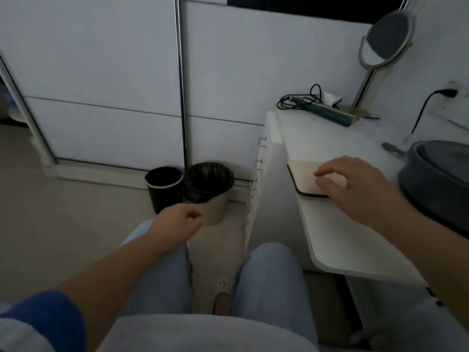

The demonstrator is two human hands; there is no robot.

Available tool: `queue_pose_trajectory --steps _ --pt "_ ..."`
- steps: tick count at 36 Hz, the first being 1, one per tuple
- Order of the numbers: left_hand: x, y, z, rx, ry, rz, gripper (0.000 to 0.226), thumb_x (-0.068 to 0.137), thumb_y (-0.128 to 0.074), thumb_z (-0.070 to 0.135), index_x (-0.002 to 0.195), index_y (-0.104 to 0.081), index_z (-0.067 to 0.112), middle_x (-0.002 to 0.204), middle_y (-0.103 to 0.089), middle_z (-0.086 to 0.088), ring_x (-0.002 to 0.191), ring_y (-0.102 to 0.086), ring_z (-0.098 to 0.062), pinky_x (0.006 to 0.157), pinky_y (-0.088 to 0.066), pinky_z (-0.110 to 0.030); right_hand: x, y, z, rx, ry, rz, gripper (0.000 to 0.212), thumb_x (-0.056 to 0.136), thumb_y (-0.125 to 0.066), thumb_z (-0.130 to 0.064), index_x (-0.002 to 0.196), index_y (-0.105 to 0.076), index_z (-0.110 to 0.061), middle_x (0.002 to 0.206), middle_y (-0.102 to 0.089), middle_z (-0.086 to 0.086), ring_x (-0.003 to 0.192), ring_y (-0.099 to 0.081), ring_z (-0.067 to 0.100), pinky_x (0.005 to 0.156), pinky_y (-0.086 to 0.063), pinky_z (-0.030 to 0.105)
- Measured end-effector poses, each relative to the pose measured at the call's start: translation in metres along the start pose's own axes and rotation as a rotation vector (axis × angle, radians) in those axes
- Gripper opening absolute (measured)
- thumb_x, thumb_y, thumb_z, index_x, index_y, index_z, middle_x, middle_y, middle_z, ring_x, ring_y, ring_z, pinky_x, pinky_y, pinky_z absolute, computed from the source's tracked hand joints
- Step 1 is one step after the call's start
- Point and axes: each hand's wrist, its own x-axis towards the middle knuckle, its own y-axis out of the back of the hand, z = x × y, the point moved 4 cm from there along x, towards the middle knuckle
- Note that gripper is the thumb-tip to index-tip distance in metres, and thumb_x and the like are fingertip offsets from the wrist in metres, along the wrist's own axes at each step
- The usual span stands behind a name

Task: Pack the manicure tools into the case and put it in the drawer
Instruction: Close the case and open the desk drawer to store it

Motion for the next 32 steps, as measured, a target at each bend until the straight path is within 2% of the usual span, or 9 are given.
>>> queue_pose_trajectory --steps 4,9,13,17,21,23,26,32 --pt "0.015 -0.002 -0.031 0.028 0.078 -0.015 0.026 0.082 -0.058 0.034 0.105 -0.065 0.025 0.106 -0.065 0.004 0.098 -0.058 -0.015 0.082 -0.04 -0.025 0.054 -0.025 -0.009 -0.05 -0.006 -0.078 0.021 0.087 -0.056 -0.032 0.102 -0.066 -0.021 0.114 -0.059 0.002 0.108 -0.049 0.02 0.086 -0.032 0.028" --pt "0.04 -0.028 -0.077 -0.037 0.254 -0.123 0.024 0.081 -0.06 0.03 0.103 -0.066 0.02 0.104 -0.066 -0.003 0.098 -0.059 -0.02 0.084 -0.042 -0.029 0.129 -0.067 -0.006 -0.1 -0.042 -0.162 0.034 0.086 -0.056 -0.04 0.113 -0.06 -0.021 0.124 -0.053 0.007 0.113 -0.047 0.024 0.088 -0.033 0.03" --pt "0.077 -0.059 -0.101 -0.126 0.321 -0.21 0.019 0.08 -0.061 0.03 0.096 -0.067 0.021 0.095 -0.066 -0.001 0.086 -0.058 -0.017 0.078 -0.042 -0.027 0.192 -0.108 0.012 -0.225 -0.035 -0.241 0.045 0.084 -0.057 -0.042 0.123 -0.055 -0.019 0.136 -0.044 0.01 0.127 -0.037 0.028 0.104 -0.029 0.037" --pt "0.123 -0.089 -0.122 -0.146 0.358 -0.402 0.02 0.079 -0.063 0.033 0.094 -0.066 0.02 0.09 -0.061 0.0 0.082 -0.055 -0.016 0.073 -0.039 -0.025 0.239 -0.153 0.037 -0.301 -0.016 -0.364 0.054 0.084 -0.056 -0.044 0.131 -0.049 -0.019 0.146 -0.036 0.007 0.134 -0.028 0.026 0.109 -0.022 0.038" --pt "0.155 -0.107 -0.138 -0.261 0.444 -0.578 0.018 0.08 -0.064 0.031 0.09 -0.066 0.017 0.087 -0.065 -0.003 0.08 -0.06 -0.02 0.068 -0.044 -0.027 0.252 -0.174 0.05 -0.391 0.096 -0.411 0.048 0.083 -0.06 -0.04 0.12 -0.06 -0.009 0.134 -0.051 0.016 0.127 -0.04 0.035 0.106 -0.027 0.044" --pt "0.165 -0.107 -0.138 -0.32 0.496 -0.612 0.016 0.081 -0.063 0.028 0.092 -0.066 0.017 0.088 -0.067 -0.005 0.081 -0.063 -0.022 0.065 -0.044 -0.027 0.247 -0.174 0.049 -0.425 0.136 -0.419 0.048 0.077 -0.058 -0.038 0.11 -0.065 -0.004 0.121 -0.06 0.021 0.123 -0.044 0.041 0.104 -0.031 0.051" --pt "0.177 -0.098 -0.136 -0.306 0.565 -0.619 0.019 0.081 -0.062 0.026 0.096 -0.067 0.015 0.092 -0.067 -0.008 0.087 -0.062 -0.024 0.072 -0.044 -0.029 0.244 -0.168 0.043 -0.449 0.153 -0.429 0.038 0.074 -0.066 -0.028 0.101 -0.069 -0.002 0.113 -0.063 0.021 0.122 -0.044 0.046 0.101 -0.032 0.059" --pt "0.173 -0.057 -0.138 -0.253 0.747 -0.754 0.019 0.083 -0.059 0.021 0.096 -0.068 0.011 0.098 -0.068 -0.013 0.088 -0.062 -0.028 0.081 -0.045 -0.032 0.248 -0.162 0.032 -0.422 0.057 -0.546 0.027 0.075 -0.07 -0.025 0.095 -0.07 -0.006 0.116 -0.062 0.017 0.13 -0.035 0.041 0.108 -0.021 0.053"
